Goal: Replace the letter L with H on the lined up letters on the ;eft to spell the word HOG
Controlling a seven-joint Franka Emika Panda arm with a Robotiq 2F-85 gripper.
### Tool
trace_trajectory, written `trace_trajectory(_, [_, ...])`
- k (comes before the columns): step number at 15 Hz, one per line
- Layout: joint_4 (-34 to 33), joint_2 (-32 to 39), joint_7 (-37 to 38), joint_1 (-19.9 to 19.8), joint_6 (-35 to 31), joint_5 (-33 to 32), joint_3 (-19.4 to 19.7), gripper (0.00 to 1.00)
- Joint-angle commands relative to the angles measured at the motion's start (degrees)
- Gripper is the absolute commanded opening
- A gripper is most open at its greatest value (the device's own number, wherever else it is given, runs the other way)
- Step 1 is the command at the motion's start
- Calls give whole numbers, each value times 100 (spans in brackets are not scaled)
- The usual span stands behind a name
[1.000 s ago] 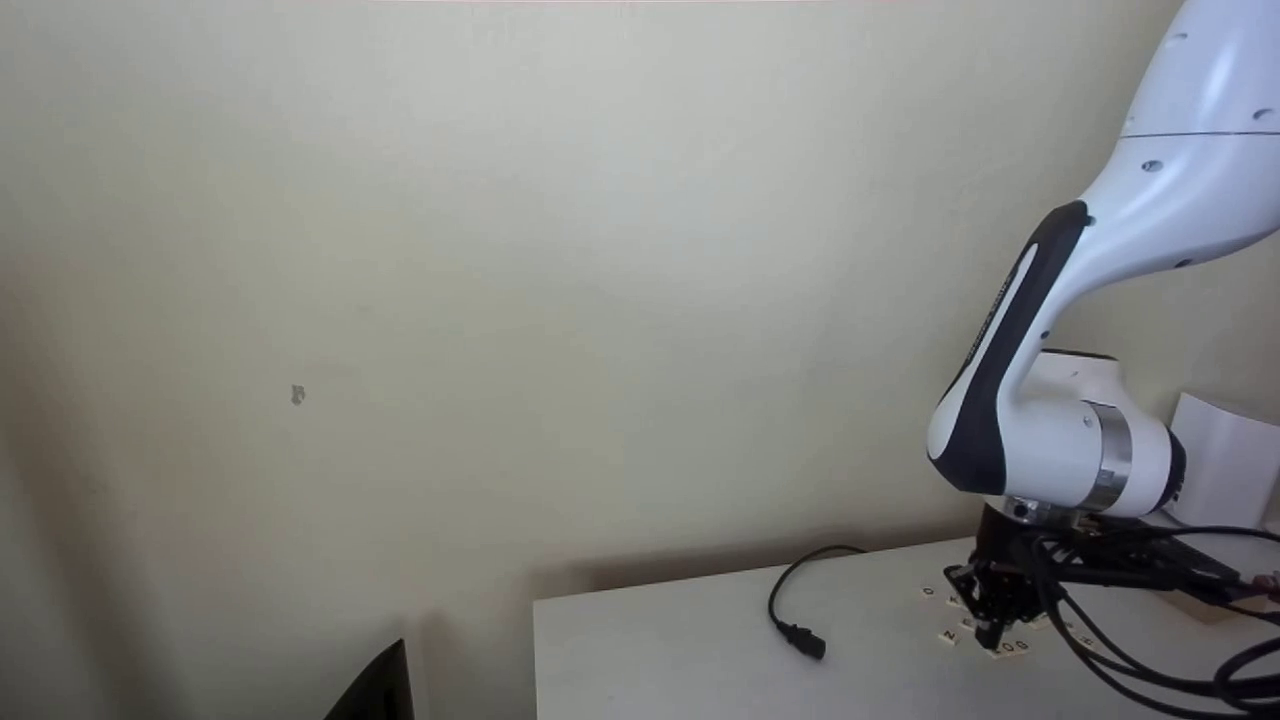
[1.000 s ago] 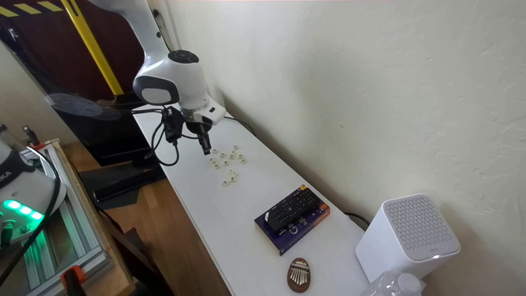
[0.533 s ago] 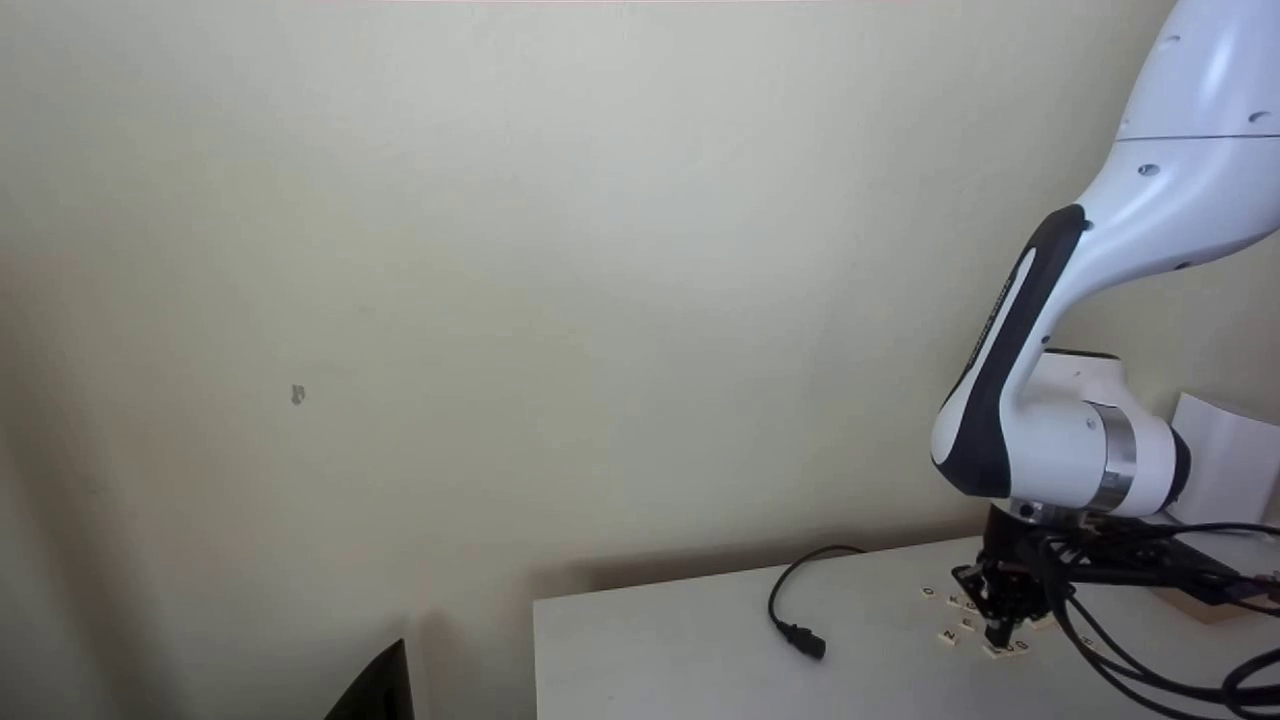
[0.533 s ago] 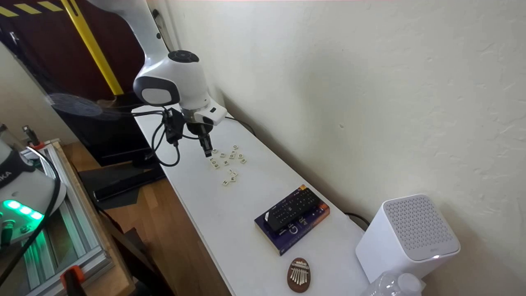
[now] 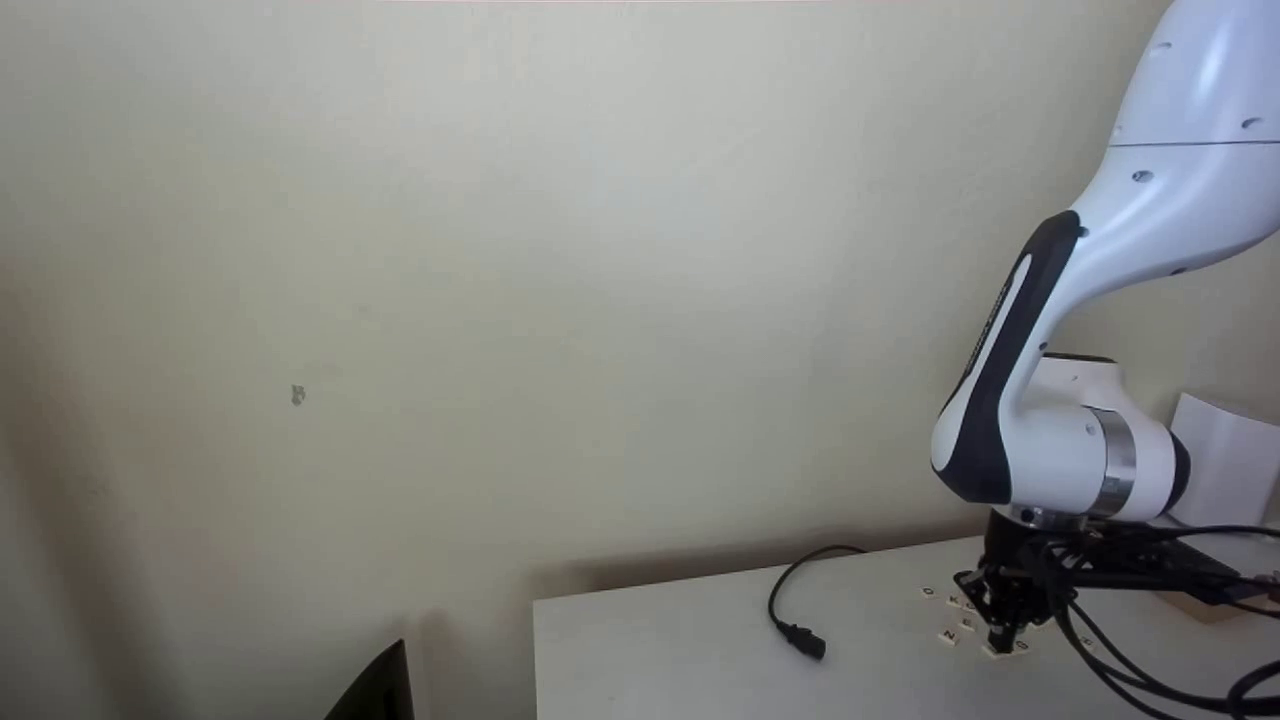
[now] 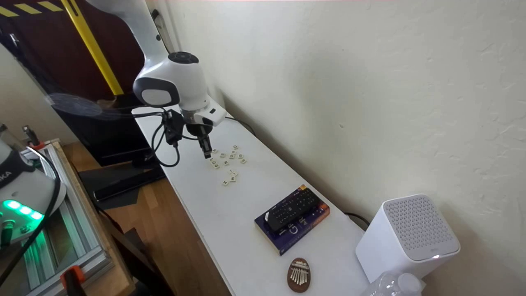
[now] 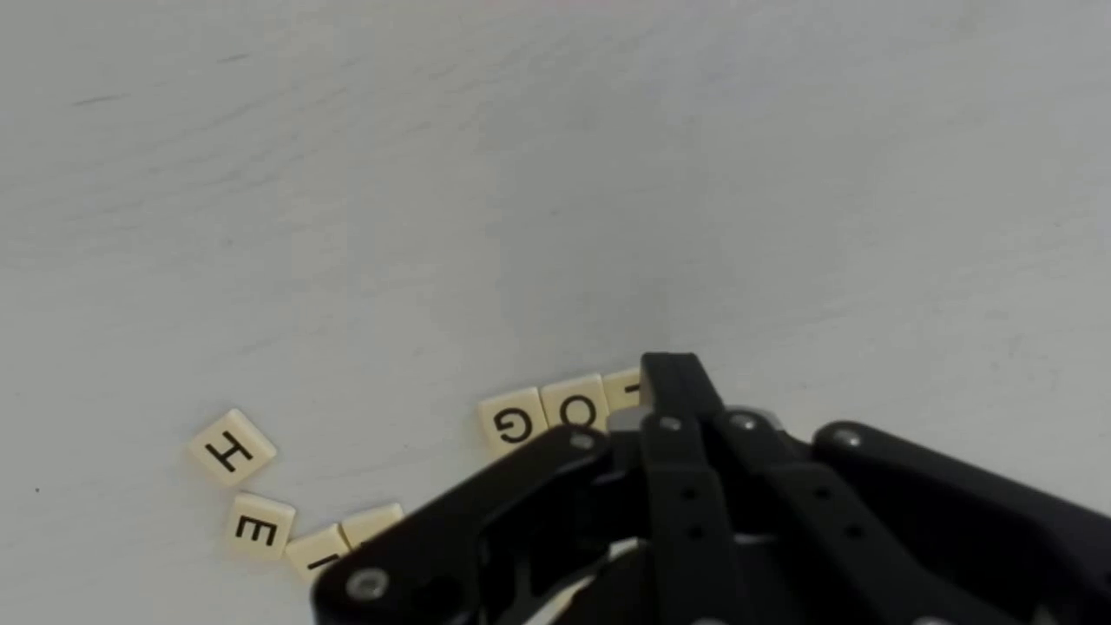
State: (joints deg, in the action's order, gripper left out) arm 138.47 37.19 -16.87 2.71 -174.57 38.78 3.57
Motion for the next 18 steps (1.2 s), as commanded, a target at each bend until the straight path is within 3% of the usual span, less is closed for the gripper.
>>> trace_trajectory(1, [-134, 120, -15, 48, 146, -105, 78, 0])
trace_trajectory(18, [-548, 449, -54, -63, 453, -66, -2, 0])
